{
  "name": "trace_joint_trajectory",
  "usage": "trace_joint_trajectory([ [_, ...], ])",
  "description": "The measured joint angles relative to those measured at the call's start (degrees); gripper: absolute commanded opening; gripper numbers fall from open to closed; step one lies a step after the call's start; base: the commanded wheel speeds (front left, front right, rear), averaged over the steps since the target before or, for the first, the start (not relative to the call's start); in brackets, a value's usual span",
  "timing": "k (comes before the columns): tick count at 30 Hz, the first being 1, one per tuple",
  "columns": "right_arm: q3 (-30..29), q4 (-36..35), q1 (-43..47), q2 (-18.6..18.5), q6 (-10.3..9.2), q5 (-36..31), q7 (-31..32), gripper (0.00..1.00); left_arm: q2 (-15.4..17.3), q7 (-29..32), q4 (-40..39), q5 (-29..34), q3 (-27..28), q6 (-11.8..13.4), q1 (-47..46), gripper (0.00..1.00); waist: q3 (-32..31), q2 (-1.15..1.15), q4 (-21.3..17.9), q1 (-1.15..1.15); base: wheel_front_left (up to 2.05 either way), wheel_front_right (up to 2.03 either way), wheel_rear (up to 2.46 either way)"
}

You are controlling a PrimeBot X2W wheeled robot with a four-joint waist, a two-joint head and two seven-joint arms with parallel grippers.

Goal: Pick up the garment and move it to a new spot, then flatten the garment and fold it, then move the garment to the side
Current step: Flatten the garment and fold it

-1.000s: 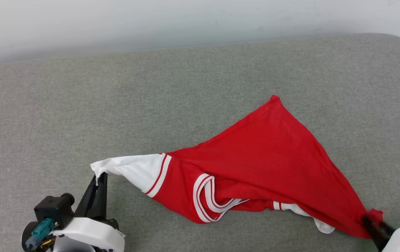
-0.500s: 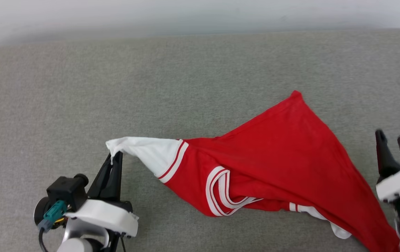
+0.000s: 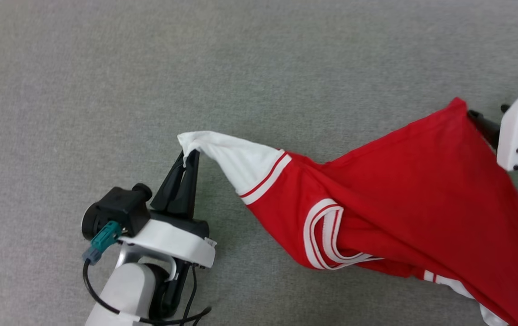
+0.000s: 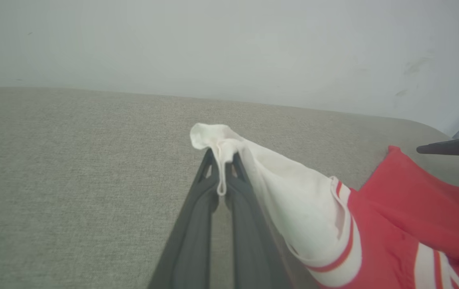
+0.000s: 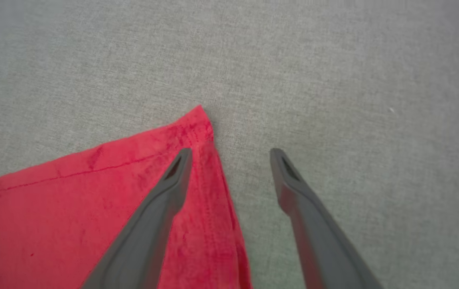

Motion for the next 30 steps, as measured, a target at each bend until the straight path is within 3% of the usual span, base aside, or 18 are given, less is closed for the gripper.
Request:
trace_joint_trajectory([
  [11,11.27,6.31,-6.93,-5.47,-0.02,8.33,8.28,1.0,-1.4,-2.48,3.44,-0.02,-1.62,-1.29,-3.12,0.0,4.96,0.0,3.75,-0.01,0.0,0.0,0.0],
  [12,11.48,6.93,-7.27,-5.73,-0.02,9.26,9.03,0.86,-1.47,-2.67,3.85,-0.02,-1.65,-1.3,-3.25,0.0,5.16,0.0,3.93,-0.01,0.0,0.0,0.0],
  [13,11.68,7.53,-7.76,-5.89,-0.02,9.93,9.79,0.29,-1.51,-2.74,4.13,-0.03,-1.68,-1.34,-3.37,0.0,5.3,0.0,4.04,-0.01,0.0,0.0,0.0],
  [14,11.74,8.0,-8.01,-5.94,-0.02,10.49,10.27,0.29,-1.53,-2.92,4.48,-0.05,-1.65,-1.38,-3.51,0.0,5.35,0.0,4.06,-0.01,0.0,0.0,0.0],
  [15,11.94,8.28,-8.21,-5.94,-0.02,10.93,10.39,0.0,-1.54,-3.07,4.82,-0.19,-1.57,-1.4,-3.59,0.0,5.32,0.0,4.03,-0.01,0.0,0.0,0.0],
  [23,14.11,8.93,-9.32,-4.76,0.02,11.37,3.74,0.0,0.81,-3.65,5.9,-0.09,0.44,-1.2,-4.24,0.0,2.59,0.0,2.36,0.0,0.0,0.0,0.0],
  [30,11.59,9.28,-13.82,-3.72,0.02,6.41,-6.03,0.0,6.26,-1.94,3.58,1.78,2.82,-0.92,-9.06,0.0,-1.55,0.0,-0.31,0.0,0.0,0.0,0.0],
])
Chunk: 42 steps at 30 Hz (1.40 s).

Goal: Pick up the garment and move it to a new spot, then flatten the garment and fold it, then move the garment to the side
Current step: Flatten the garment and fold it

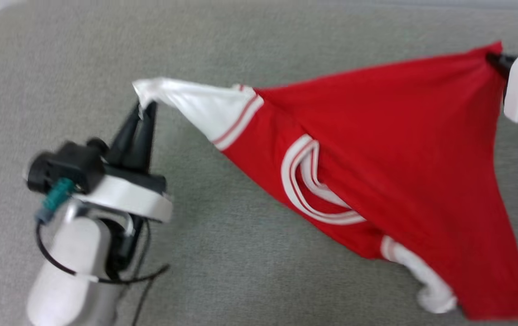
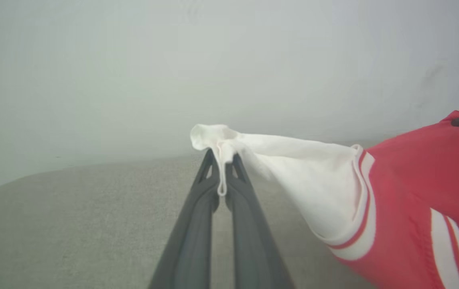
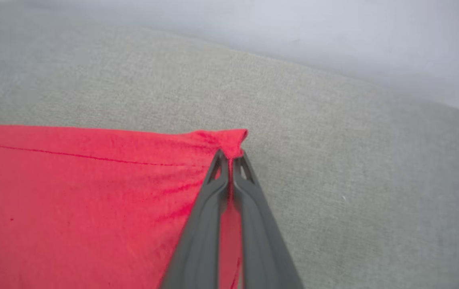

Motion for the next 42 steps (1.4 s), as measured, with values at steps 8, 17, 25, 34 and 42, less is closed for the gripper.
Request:
trace_joint_trajectory([
  [8,-5.25,-0.65,-4.97,2.65,0.0,-6.05,-6.93,0.0,3.93,4.23,-5.25,1.93,0.67,-0.53,-10.4,0.0,-3.9,0.0,-4.24,0.0,0.0,0.0,0.0],
  [17,-10.85,-3.31,-11.51,5.26,0.0,-13.08,-8.55,0.0,5.69,10.04,-2.92,-0.4,1.11,-2.2,-25.96,0.0,-2.73,0.0,-7.14,0.0,0.0,0.0,0.0],
  [25,-16.96,-4.21,-20.96,6.51,0.02,-18.37,-10.58,0.0,7.12,12.43,8.24,-1.1,1.9,-3.04,-44.61,0.0,2.8,0.0,-7.51,0.0,0.0,0.0,0.0],
  [34,-22.04,-2.94,-32.51,9.25,0.04,-22.4,-14.95,0.0,9.37,10.77,20.02,-0.49,2.89,-3.5,-62.0,0.0,10.18,0.0,-8.03,0.0,0.0,0.0,0.0],
  [42,-20.26,0.8,-36.45,11.57,0.03,-23.06,-19.28,0.0,9.37,7.91,27.55,-0.81,3.1,-3.53,-67.47,0.0,16.57,0.0,-8.29,0.0,0.0,0.0,0.0],
])
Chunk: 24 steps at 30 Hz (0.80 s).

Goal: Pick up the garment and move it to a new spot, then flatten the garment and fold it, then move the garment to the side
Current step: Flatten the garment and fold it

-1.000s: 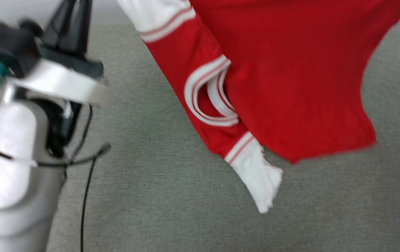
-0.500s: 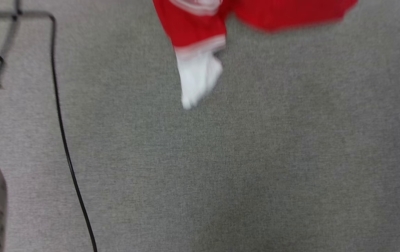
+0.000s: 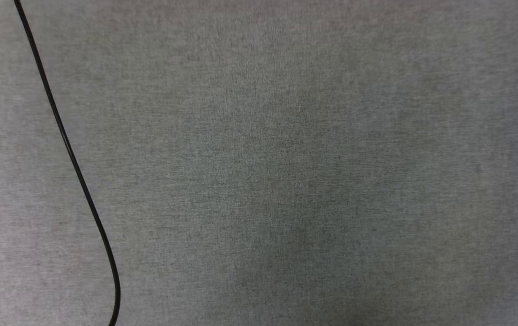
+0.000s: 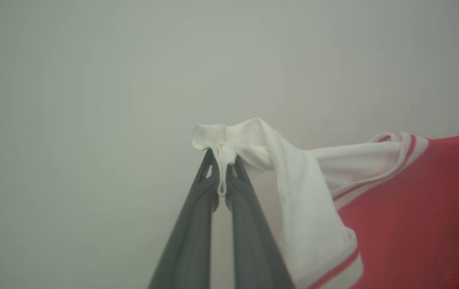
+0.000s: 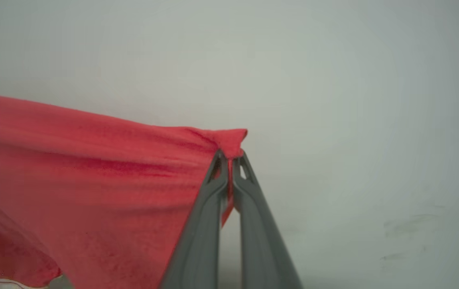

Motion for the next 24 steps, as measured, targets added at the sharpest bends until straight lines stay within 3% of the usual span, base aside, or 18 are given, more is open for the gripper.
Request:
trace_joint_trajectory([
  [6,2.29,7.32,3.59,3.66,-0.01,2.89,-3.24,0.0,-2.26,-3.48,8.46,-3.6,-0.62,-0.51,4.47,0.0,2.9,0.0,0.19,0.0,0.0,0.0,0.0],
  [11,6.31,10.74,9.38,4.25,-0.02,4.93,-4.75,0.0,-4.01,-4.92,12.92,-7.5,-1.25,-0.79,9.55,0.0,1.93,0.0,0.74,0.0,0.0,0.0,0.0],
  [18,12.49,12.29,22.35,2.5,-0.02,10.8,-7.76,0.0,-6.5,-7.04,14.0,-14.75,-4.61,-0.87,23.78,0.0,-2.6,0.0,1.61,-0.01,0.0,0.0,0.0],
  [24,16.23,9.78,34.29,-0.01,-0.02,16.44,-10.28,0.0,-5.76,-8.92,9.83,-18.89,-7.43,-0.87,37.5,0.0,-8.33,0.0,2.15,-0.01,0.0,0.0,0.0],
])
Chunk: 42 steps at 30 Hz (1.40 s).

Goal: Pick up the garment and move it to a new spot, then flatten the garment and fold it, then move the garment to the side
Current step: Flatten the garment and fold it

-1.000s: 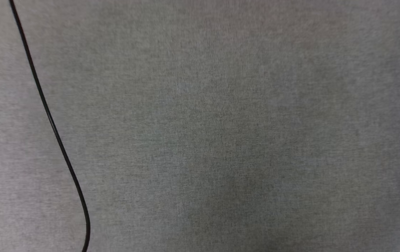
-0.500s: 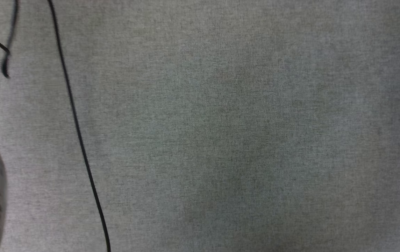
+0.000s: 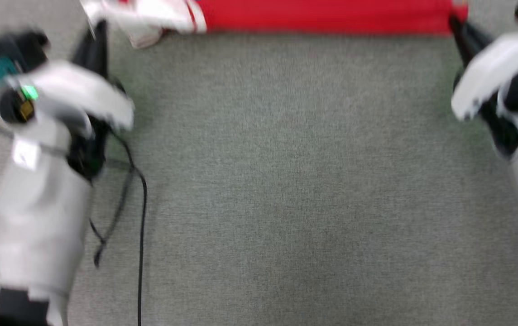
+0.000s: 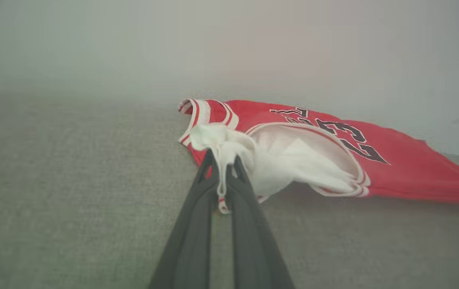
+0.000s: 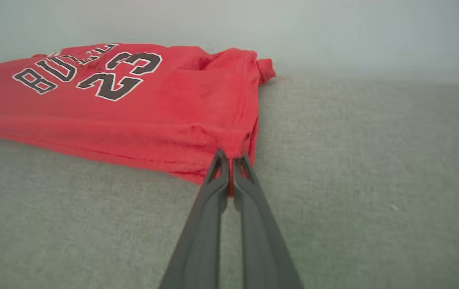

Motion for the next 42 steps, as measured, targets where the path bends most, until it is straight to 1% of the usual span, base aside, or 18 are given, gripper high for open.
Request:
trace_joint_trajectory([
  [4,0.82,-2.52,8.51,-1.99,0.0,2.98,-0.6,0.0,0.48,-0.71,-3.6,-1.18,-0.7,-0.09,9.55,0.0,-4.16,0.0,0.36,0.0,0.0,0.0,0.0],
  [8,0.02,-5.75,16.47,-3.43,0.0,4.83,-0.97,0.0,0.48,-0.92,-7.56,-1.18,-1.58,0.14,18.49,0.0,-8.22,0.0,0.72,-0.01,0.0,0.0,0.0],
  [13,-2.57,-10.29,26.52,-3.83,0.01,5.58,0.19,0.0,0.68,-0.51,-13.99,-1.19,-2.24,2.86,29.32,0.0,-12.76,0.0,1.16,-0.01,0.0,0.0,0.0],
  [17,-5.46,-15.26,34.45,-3.33,0.01,4.39,2.44,0.0,2.01,1.4,-20.43,-2.53,-1.77,5.79,38.12,0.0,-15.82,0.0,1.23,-0.02,0.0,0.0,0.0],
  [20,-8.48,-19.6,40.47,-2.38,0.02,2.93,4.26,0.0,2.66,3.08,-25.81,-3.52,-1.2,8.65,44.75,0.0,-17.75,0.0,1.2,-0.02,0.0,0.0,0.0],
  [24,-13.17,-25.81,48.51,-0.14,0.02,1.2,7.21,0.0,3.39,5.79,-33.38,-4.48,-0.74,12.52,52.55,0.0,-20.02,0.0,1.39,-0.01,0.0,0.0,0.0],
  [28,-16.95,-32.4,55.98,2.92,0.03,-1.43,10.9,0.0,4.75,8.99,-39.63,-5.65,-0.13,15.93,58.71,0.0,-21.9,0.0,1.84,-0.01,0.0,0.0,0.0],
  [31,-19.23,-36.86,60.21,5.52,0.02,-3.12,14.33,0.0,5.63,11.09,-43.8,-6.54,0.42,17.88,62.08,0.0,-22.7,0.0,2.2,-0.01,0.0,0.0,0.0],
  [36,-22.21,-43.07,64.42,8.68,0.02,-5.76,19.14,0.0,7.37,13.57,-49.91,-6.55,0.65,20.02,64.66,0.0,-22.91,0.0,2.58,-0.01,0.0,0.0,0.0],
  [39,-22.86,-46.31,64.42,9.35,0.01,-7.49,20.6,0.0,8.08,14.04,-51.94,-6.27,0.71,19.96,63.99,0.0,-22.55,0.0,2.47,-0.01,0.0,0.0,0.0],
  [42,-22.46,-47.49,62.54,10.11,0.0,-8.28,20.72,0.0,8.4,14.22,-52.04,-5.46,0.25,19.04,60.9,0.0,-21.7,0.0,2.19,0.0,0.0,0.0,0.0],
])
